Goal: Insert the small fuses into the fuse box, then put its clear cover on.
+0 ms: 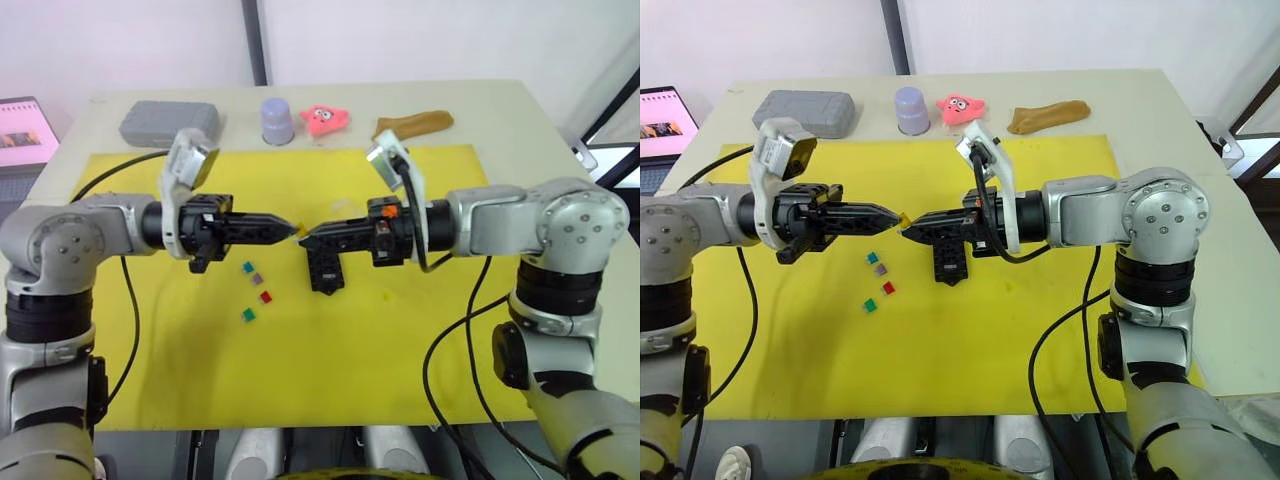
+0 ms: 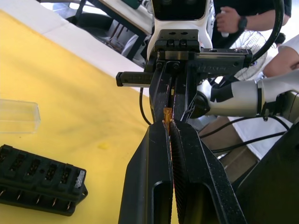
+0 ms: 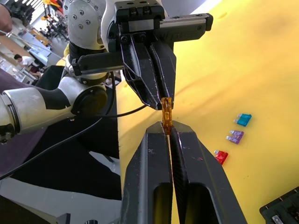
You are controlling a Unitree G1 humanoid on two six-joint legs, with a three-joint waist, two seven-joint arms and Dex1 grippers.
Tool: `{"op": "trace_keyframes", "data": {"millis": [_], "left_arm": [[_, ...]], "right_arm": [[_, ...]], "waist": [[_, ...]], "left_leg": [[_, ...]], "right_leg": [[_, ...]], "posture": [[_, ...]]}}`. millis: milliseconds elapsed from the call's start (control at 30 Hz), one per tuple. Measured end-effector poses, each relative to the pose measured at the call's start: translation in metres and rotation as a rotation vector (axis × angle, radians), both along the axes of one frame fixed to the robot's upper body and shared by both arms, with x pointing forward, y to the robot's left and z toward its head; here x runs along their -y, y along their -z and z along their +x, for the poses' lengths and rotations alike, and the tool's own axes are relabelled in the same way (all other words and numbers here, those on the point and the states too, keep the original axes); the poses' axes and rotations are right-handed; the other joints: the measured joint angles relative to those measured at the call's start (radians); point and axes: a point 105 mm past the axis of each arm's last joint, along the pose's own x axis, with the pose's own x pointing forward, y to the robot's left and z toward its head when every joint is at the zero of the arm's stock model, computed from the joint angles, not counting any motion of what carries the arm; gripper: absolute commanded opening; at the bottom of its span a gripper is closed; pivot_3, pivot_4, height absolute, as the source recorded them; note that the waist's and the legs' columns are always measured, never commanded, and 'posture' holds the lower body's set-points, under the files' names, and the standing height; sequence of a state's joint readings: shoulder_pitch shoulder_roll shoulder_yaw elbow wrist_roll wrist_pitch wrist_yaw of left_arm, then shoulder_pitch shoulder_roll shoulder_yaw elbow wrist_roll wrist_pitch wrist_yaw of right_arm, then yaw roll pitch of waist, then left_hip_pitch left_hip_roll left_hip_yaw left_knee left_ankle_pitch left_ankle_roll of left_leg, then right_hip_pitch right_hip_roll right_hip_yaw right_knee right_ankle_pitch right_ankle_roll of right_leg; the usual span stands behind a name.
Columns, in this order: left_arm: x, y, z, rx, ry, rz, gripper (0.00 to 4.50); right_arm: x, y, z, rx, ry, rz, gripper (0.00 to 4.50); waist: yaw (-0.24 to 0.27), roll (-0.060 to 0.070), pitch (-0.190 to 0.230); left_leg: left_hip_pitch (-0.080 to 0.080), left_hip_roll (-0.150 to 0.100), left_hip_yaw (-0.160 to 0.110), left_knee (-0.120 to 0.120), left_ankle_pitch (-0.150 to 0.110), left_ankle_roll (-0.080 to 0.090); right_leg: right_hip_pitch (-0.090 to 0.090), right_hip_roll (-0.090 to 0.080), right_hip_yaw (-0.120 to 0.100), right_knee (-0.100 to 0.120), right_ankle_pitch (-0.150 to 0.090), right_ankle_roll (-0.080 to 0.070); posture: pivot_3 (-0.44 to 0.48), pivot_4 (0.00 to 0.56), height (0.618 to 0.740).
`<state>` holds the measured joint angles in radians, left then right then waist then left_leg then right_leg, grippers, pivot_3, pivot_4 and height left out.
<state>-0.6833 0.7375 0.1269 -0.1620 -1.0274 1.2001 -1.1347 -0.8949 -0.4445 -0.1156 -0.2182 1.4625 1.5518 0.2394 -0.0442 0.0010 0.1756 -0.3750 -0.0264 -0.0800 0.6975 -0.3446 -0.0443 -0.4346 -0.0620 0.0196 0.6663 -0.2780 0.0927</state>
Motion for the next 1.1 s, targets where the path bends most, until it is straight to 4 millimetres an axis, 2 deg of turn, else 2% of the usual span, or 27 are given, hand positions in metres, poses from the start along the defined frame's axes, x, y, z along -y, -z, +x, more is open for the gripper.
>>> {"op": "trace_keyframes", "data": {"millis": [67, 167, 267, 400, 467, 533, 600, 700, 833, 933, 1100], "left_arm": [[0.001, 0.003, 0.000, 0.004, 0.002, 0.018, 0.00], [-0.001, 0.007, 0.002, 0.020, -0.018, 0.056, 0.96], [-0.005, 0.011, 0.005, 0.047, -0.042, 0.102, 2.40], [-0.017, 0.022, 0.010, 0.127, -0.080, 0.213, 4.33], [-0.022, 0.035, 0.012, 0.181, -0.088, 0.296, 4.42], [-0.022, 0.058, 0.016, 0.246, -0.082, 0.394, 4.42], [-0.017, 0.078, 0.016, 0.272, -0.053, 0.445, 4.42], [-0.014, 0.093, 0.018, 0.369, -0.026, 0.517, 4.42], [-0.008, 0.102, 0.021, 0.430, -0.013, 0.540, 4.42], [-0.001, 0.103, 0.022, 0.454, -0.010, 0.521, 4.42], [0.000, 0.106, 0.025, 0.468, -0.017, 0.529, 4.42]], "right_arm": [[0.001, 0.001, 0.000, 0.001, 0.002, -0.012, 0.11], [0.003, 0.001, 0.001, 0.024, 0.010, -0.049, 0.00], [0.007, 0.001, 0.004, 0.081, 0.038, -0.124, 0.00], [0.017, 0.015, 0.016, 0.178, 0.087, -0.323, 0.00], [0.023, 0.020, 0.024, 0.248, 0.105, -0.420, 0.00], [0.030, 0.027, 0.034, 0.350, 0.098, -0.536, 0.00], [0.030, 0.034, 0.038, 0.409, 0.060, -0.590, 0.00], [0.026, 0.045, 0.038, 0.471, -0.028, -0.639, 0.00], [0.024, 0.051, 0.039, 0.530, -0.089, -0.678, 0.00], [0.017, 0.059, 0.040, 0.562, -0.136, -0.699, 0.00], [0.015, 0.065, 0.043, 0.579, -0.162, -0.734, 0.00]], "waist": [[0.001, 0.000, 0.000], [0.000, 0.000, 0.000], [0.000, 0.000, 0.000], [0.000, 0.000, 0.000], [0.001, 0.000, 0.000], [0.001, 0.000, 0.000], [0.002, 0.000, 0.001], [0.003, 0.000, 0.001], [0.005, 0.000, 0.001], [0.005, 0.000, 0.001], [0.005, 0.000, 0.001]], "left_leg": [[0.000, 0.000, 0.000, 0.000, 0.000, 0.000], [0.000, 0.000, 0.000, 0.000, 0.000, 0.000], [0.000, 0.000, 0.000, 0.000, -0.001, 0.001], [0.000, 0.000, 0.001, -0.001, -0.001, 0.002], [0.000, 0.000, 0.001, -0.001, -0.001, 0.002], [0.000, 0.000, 0.002, -0.001, -0.001, 0.002], [-0.001, 0.000, 0.002, -0.001, -0.001, 0.002], [-0.001, 0.000, 0.001, -0.001, -0.001, 0.002], [-0.001, 0.000, 0.001, -0.001, -0.001, 0.002], [-0.001, 0.000, 0.001, -0.001, -0.001, 0.002], [-0.001, 0.000, 0.001, -0.001, -0.001, 0.002]], "right_leg": [[0.000, 0.000, 0.000, 0.000, 0.000, 0.000], [0.000, 0.000, 0.000, 0.000, 0.000, 0.000], [0.000, 0.001, -0.001, -0.001, 0.000, 0.000], [0.000, 0.002, -0.001, -0.001, 0.000, 0.000], [0.000, 0.002, 0.000, -0.002, 0.000, 0.000], [0.000, 0.003, 0.000, -0.002, 0.000, 0.000], [-0.001, 0.002, 0.000, -0.002, 0.000, 0.000], [-0.001, 0.001, 0.000, -0.002, 0.000, 0.000], [-0.001, 0.001, 0.000, -0.002, 0.000, 0.000], [-0.001, 0.001, 0.000, -0.002, 0.000, 0.000], [-0.001, 0.001, 0.000, -0.001, 0.000, 0.000]], "posture": [[0.000, 0.150, 0.740], [0.000, 0.150, 0.740], [0.000, 0.150, 0.740], [0.000, 0.150, 0.740], [0.000, 0.150, 0.740], [0.000, 0.150, 0.740], [0.000, 0.150, 0.740], [0.000, 0.150, 0.740], [0.000, 0.150, 0.740], [0.000, 0.150, 0.740], [0.000, 0.150, 0.740]]}}
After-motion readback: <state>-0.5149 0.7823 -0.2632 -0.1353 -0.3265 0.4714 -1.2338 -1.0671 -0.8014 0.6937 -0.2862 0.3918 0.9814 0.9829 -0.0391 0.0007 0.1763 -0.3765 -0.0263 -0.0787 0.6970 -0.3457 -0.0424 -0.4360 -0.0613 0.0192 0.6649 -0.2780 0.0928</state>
